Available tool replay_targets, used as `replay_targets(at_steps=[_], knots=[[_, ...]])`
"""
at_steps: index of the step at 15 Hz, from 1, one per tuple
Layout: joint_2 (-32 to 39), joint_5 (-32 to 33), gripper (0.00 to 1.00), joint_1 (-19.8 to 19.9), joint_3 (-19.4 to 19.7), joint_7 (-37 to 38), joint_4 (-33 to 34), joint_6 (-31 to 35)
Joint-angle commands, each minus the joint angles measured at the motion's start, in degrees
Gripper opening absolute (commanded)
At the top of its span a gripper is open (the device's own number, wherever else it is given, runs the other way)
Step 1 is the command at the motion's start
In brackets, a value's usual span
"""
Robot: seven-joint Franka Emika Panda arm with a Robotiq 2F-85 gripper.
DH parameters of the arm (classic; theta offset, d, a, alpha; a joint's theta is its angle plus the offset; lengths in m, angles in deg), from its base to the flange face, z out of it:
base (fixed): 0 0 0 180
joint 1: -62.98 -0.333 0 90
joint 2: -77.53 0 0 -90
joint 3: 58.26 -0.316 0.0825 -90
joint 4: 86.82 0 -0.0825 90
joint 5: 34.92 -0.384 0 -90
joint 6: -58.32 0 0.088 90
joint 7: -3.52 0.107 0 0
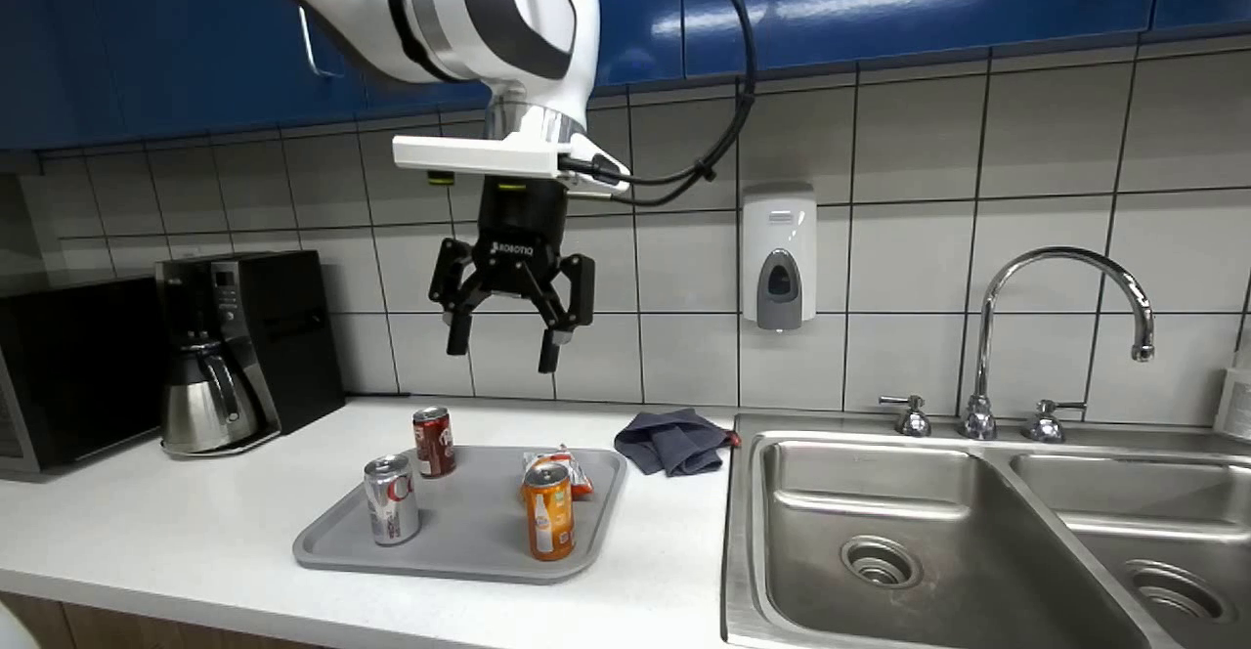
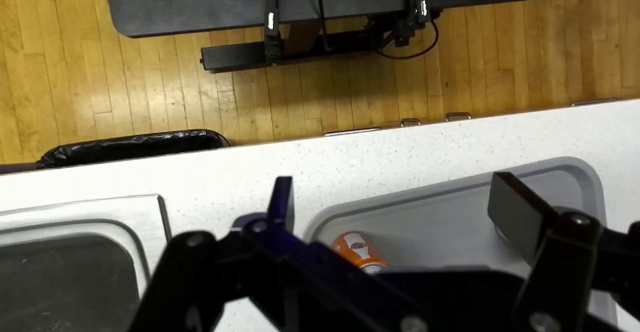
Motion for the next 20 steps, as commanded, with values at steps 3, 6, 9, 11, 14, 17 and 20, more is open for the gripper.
replay_targets(at_steps=[3,6,9,11,14,17,20], knots=[[3.3,0.4,1.0,-0.6,-2.7,0.0,-4.2,7.8],[5.4,1.5,1.0,-0.8,-4.0,1.2,-7.0,15.9],[8.3,0.8,1.0,-1.1,-4.5,0.3,-8.0,21.8],[10.4,-0.2,1.0,-1.3,-4.6,-0.3,-7.5,23.6],[13.1,-0.1,1.0,-1.4,-5.0,-0.6,-6.3,26.5],[15.1,0.4,1.0,-1.3,-5.0,-0.7,-5.4,29.5],[16.9,0.2,1.0,-1.2,-4.9,-1.5,-4.3,31.4]])
